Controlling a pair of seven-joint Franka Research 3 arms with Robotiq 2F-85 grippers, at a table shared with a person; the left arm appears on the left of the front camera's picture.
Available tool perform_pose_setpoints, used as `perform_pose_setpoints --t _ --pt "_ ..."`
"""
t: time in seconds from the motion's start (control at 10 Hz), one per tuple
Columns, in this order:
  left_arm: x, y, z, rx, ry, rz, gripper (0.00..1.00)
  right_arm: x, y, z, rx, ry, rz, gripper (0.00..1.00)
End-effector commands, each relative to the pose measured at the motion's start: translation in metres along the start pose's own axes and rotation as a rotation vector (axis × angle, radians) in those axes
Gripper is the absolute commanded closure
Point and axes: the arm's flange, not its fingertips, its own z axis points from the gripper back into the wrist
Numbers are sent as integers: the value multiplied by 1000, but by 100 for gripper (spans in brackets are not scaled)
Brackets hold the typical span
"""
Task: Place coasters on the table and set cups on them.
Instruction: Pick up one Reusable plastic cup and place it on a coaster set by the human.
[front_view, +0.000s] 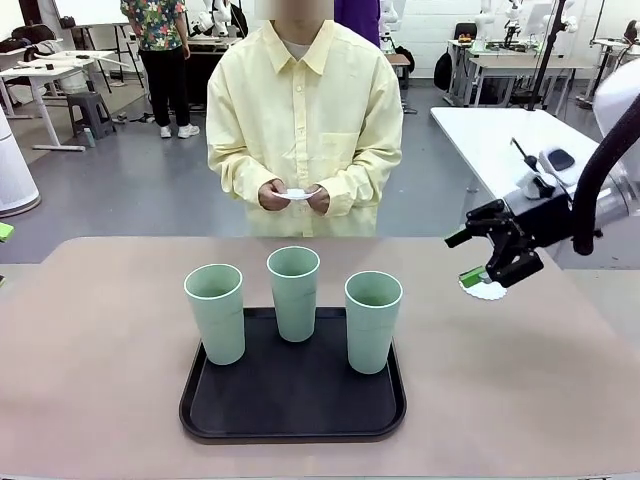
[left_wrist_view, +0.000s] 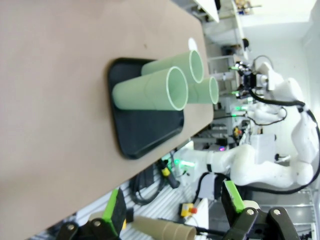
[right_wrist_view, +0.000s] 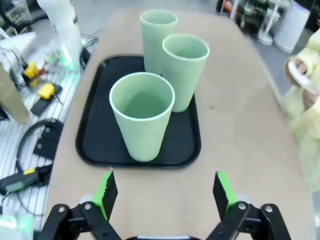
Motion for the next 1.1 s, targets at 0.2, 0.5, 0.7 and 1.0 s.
perform_pose_setpoints --t 0.2,0.5,0.7,1.0 --pt "-1 2 1 -4 2 -13 0 -51 -11 -20 24 -232 -145 0" --pt "-1 2 1 -4 2 -13 0 -77 -1 -40 86 -266 -140 0" --pt "-1 2 1 -4 2 -13 0 -94 9 -53 63 -279 -125 0" --pt "-1 2 1 -4 2 -13 0 -92 10 -50 92 -253 -144 0"
